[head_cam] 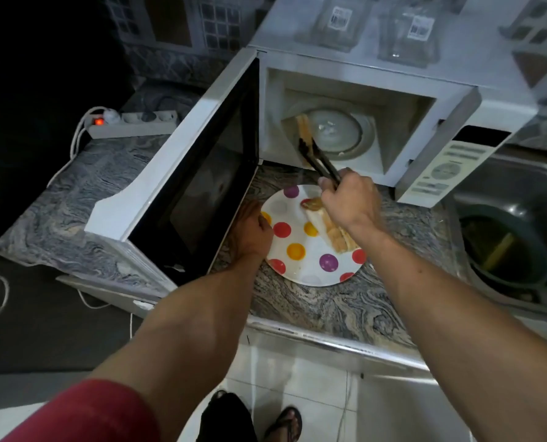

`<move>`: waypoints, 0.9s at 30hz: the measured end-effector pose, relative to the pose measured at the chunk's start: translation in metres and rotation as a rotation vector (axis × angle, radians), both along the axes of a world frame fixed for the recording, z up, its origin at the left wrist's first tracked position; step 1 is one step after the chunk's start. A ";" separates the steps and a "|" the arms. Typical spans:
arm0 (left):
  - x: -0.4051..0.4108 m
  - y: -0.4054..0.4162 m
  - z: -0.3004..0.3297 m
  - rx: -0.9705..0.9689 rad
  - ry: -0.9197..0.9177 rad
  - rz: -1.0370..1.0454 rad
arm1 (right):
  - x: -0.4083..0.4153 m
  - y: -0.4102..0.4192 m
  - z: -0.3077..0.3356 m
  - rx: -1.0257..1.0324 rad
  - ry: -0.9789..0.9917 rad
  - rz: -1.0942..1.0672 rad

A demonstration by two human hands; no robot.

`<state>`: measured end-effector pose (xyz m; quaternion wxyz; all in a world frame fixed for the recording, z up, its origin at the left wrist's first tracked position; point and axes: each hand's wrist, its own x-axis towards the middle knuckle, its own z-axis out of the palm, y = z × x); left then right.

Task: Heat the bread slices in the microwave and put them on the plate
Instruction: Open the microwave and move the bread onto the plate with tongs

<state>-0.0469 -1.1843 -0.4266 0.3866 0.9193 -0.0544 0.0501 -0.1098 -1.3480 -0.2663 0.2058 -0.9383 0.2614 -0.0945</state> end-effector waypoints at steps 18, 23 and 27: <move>0.002 0.003 0.000 0.038 0.014 -0.026 | -0.146 -0.003 -0.064 -0.027 0.119 0.129; 0.003 0.003 -0.002 0.024 0.001 -0.037 | -0.154 -0.012 -0.068 -0.025 0.112 0.123; 0.004 0.003 -0.003 0.014 0.014 -0.014 | -0.156 -0.016 -0.073 -0.037 0.095 0.141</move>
